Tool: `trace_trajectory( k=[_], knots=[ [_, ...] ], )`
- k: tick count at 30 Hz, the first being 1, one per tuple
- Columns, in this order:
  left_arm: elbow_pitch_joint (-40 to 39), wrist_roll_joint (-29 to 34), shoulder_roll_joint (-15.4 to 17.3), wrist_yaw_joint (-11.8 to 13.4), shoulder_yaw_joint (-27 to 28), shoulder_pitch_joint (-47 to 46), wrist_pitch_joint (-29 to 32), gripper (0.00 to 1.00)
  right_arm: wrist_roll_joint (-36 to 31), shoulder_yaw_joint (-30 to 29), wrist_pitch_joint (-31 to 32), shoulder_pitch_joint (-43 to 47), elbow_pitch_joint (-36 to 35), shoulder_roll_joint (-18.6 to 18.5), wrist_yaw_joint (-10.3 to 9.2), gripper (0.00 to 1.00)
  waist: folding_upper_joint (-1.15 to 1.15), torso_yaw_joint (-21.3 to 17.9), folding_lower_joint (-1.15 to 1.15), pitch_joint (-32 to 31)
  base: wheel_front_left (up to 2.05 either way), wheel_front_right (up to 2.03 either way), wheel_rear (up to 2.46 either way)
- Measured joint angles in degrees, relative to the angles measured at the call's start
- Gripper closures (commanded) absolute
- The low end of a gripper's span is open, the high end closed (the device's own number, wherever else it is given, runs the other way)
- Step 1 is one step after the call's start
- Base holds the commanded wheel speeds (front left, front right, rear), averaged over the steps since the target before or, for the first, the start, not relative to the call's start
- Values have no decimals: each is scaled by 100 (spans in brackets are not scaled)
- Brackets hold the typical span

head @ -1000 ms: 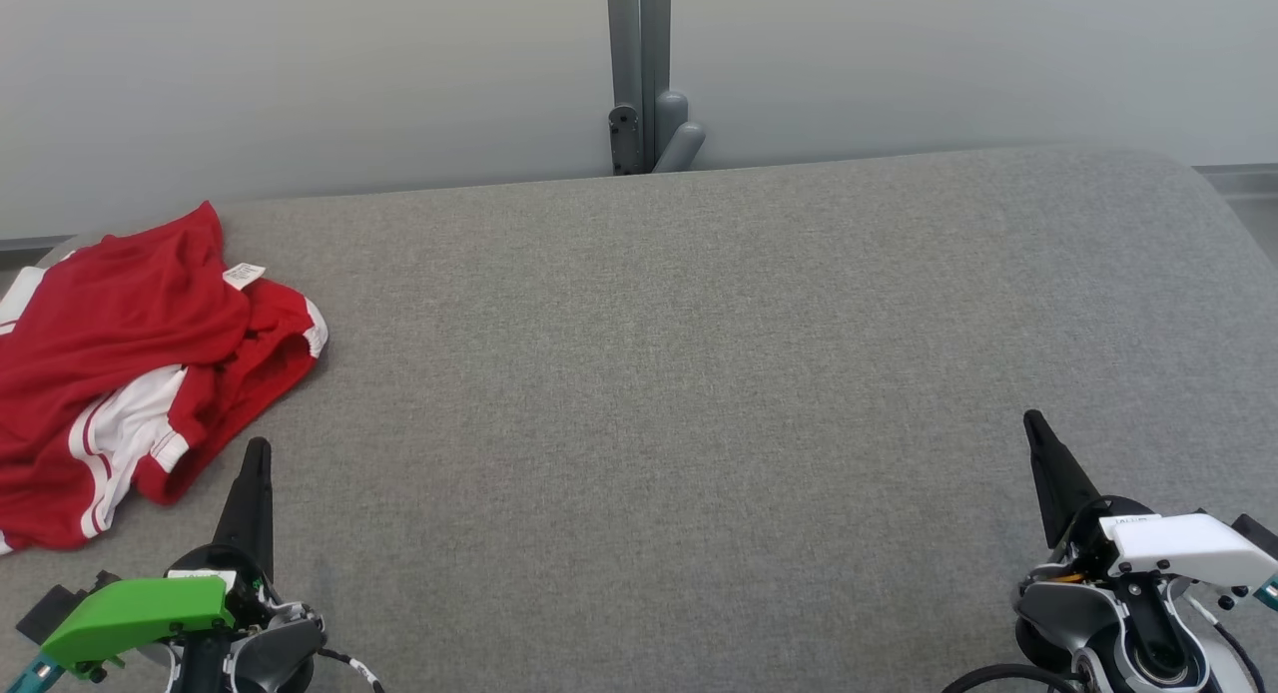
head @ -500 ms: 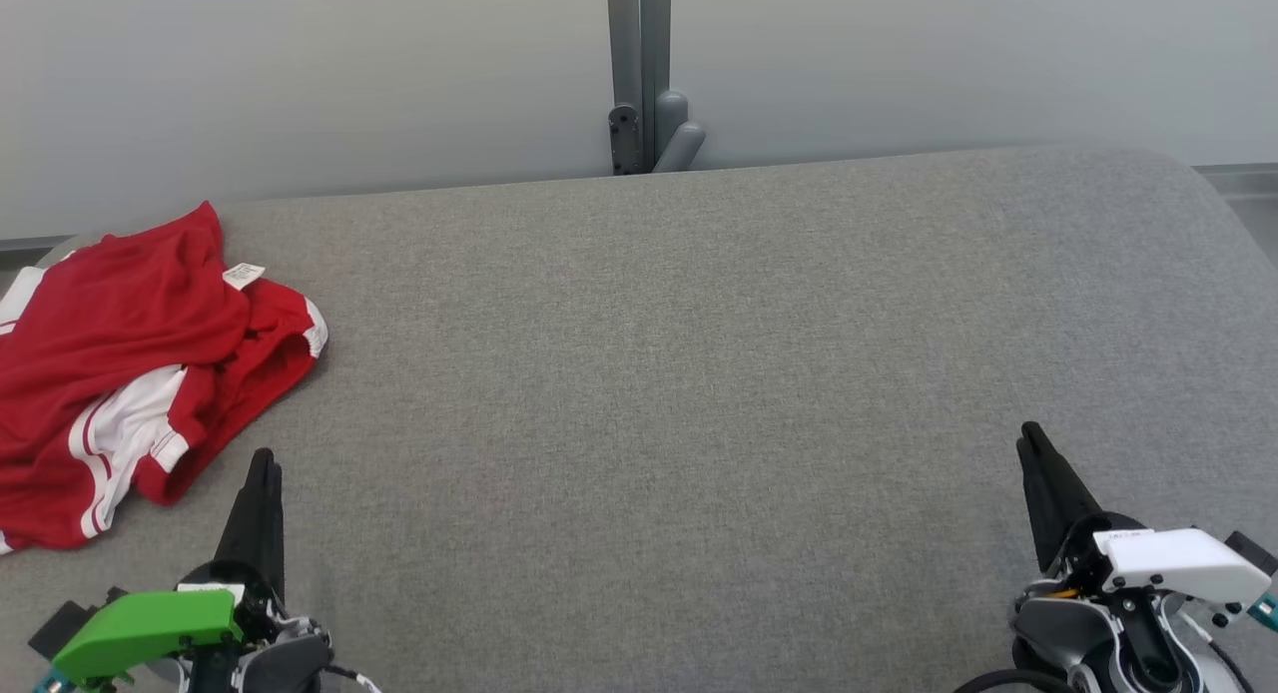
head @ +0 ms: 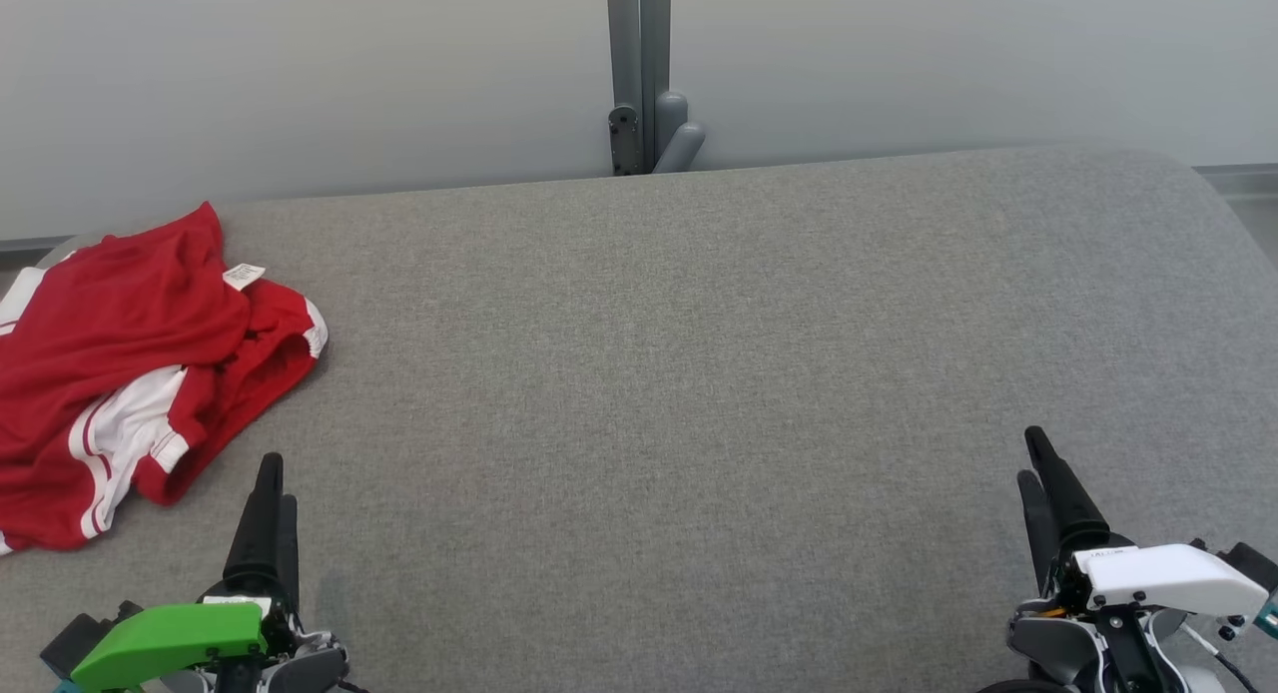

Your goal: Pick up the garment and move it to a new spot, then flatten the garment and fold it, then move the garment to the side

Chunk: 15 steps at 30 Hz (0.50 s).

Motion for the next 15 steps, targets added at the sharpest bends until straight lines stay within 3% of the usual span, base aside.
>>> trace_trajectory(
  k=[15],
  knots=[
    [-137, 1508, 71, 108, -298, 40, -391, 0, -2256, 92, -343, 111, -343, -3, 0, 0, 0, 1, 0, -45, 0, 0, 0]
  ],
)
